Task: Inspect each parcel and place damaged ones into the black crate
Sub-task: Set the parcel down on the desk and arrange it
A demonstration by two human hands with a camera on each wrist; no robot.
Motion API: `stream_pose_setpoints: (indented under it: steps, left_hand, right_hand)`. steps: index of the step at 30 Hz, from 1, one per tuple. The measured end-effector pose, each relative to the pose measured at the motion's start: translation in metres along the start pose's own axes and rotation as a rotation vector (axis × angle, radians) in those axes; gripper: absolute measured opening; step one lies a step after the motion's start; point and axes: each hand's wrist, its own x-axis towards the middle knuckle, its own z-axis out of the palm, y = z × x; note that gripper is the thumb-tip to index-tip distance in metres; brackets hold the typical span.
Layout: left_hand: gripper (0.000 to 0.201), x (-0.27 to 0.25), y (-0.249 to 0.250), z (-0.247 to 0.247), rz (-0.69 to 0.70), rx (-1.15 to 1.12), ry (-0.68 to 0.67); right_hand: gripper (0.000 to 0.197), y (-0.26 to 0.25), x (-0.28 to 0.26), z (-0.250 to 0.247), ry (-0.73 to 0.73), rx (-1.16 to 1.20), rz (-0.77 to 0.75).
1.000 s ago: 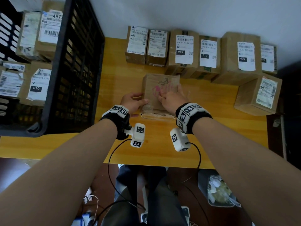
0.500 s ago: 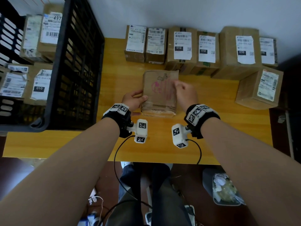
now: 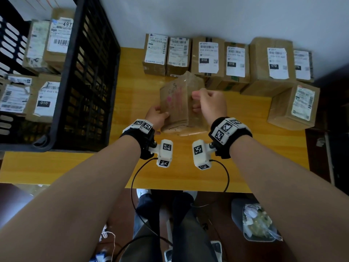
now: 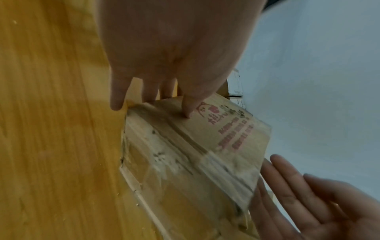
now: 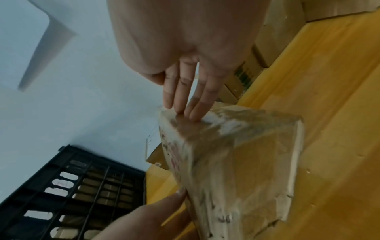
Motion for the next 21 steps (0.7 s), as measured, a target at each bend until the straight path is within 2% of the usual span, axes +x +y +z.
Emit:
stream_pose_setpoints:
  steps: [4, 8, 11, 16, 21]
  left_hand:
    - [0.081, -0.007, 0.009, -0.006, -0.017, -0.044, -0.032]
    - [0.062, -0.013, 0.014, -0.017, 0.041, -0.142, 0.004]
    - [0.06, -0.014, 0.013, -0.021, 0.085, -0.139, -0.034]
    - [0.046, -0.008, 0.011, -0.022, 0.082, -0.147, -0.028]
    - [0.048, 0.0, 0.005, -0.03, 0.046, -0.143, -0.062]
  right_hand:
    - [0.03, -0.007, -0.003, 0.008, -0.141, -0.033, -0.036]
    - [0.031, -0.008, 0.002, 0.013, -0.162, -0.171, -0.115]
    - [0.041, -0.008, 0.007, 0.012, -0.166, -0.295, -0.135]
    - [0.062, 0.005, 0.013, 0.022, -0.285, -0.762, -0.235]
    - [0.042, -0.007, 0.014, 0.03, -0.397, -0.941, -0.257]
